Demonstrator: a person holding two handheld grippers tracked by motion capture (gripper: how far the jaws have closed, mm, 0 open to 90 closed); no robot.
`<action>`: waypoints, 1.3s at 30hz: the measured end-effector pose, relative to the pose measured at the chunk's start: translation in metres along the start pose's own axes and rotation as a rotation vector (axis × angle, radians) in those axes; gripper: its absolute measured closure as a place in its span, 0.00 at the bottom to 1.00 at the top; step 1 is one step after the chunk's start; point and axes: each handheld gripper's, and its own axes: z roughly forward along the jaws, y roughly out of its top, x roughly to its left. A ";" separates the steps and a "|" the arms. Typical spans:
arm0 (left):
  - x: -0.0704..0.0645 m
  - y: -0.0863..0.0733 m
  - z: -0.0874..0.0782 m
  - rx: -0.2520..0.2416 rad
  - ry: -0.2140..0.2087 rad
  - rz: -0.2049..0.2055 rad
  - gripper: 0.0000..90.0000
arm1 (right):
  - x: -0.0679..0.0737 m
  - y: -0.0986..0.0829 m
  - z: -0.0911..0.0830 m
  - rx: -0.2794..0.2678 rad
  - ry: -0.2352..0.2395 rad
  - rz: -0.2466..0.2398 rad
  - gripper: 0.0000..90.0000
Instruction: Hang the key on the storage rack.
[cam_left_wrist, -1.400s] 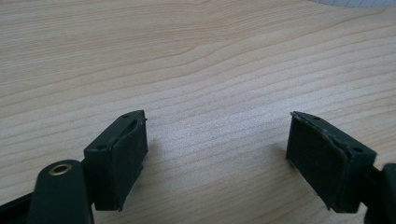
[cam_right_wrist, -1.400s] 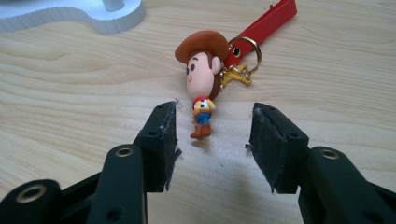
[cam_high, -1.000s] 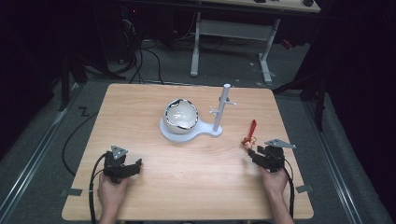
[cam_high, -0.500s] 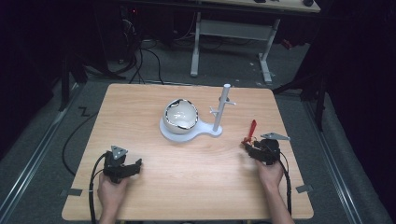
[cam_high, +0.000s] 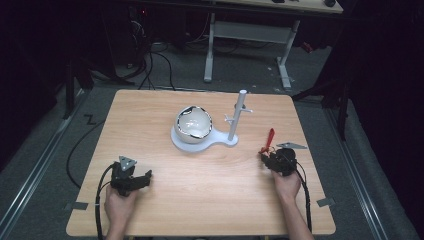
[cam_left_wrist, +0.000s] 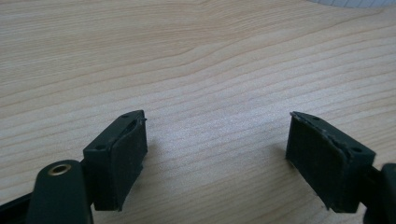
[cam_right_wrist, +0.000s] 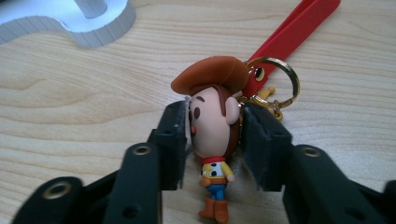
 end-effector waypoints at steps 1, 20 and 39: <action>0.000 0.000 0.000 0.000 0.000 0.000 0.23 | 0.001 0.000 0.000 -0.002 -0.004 -0.002 0.73; 0.000 0.000 0.000 0.000 0.000 0.000 0.23 | 0.002 0.005 -0.023 -0.075 0.004 -0.054 0.75; 0.000 0.000 0.000 0.000 0.000 0.001 0.23 | 0.004 0.015 -0.056 -0.155 0.019 -0.096 0.75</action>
